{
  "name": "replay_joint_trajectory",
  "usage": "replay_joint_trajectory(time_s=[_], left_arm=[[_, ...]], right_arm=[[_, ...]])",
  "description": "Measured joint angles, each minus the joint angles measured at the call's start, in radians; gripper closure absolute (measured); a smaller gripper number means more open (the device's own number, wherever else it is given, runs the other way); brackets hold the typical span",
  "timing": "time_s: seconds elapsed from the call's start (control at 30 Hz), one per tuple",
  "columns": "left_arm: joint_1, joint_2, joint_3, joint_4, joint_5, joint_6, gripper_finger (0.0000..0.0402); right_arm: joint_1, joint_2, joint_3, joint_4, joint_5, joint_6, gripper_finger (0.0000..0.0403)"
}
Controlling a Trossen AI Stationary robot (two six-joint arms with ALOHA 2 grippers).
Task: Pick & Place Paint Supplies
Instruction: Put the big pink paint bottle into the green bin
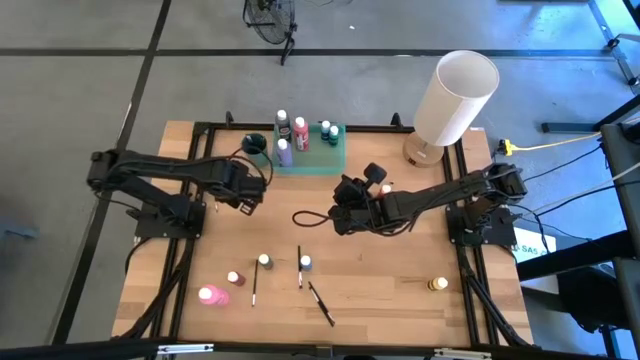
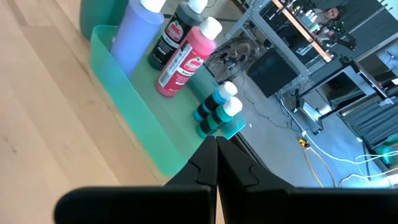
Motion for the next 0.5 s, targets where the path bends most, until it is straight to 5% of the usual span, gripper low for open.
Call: replay_joint_trajectory(time_s=[0.5], left_arm=[[-0.129, -0.015, 0.0, 0.0, 0.128, 0.154, 0.0305]], right_arm=[[-0.021, 0.0, 0.0, 0.007, -0.001, 0.0, 0.0402]])
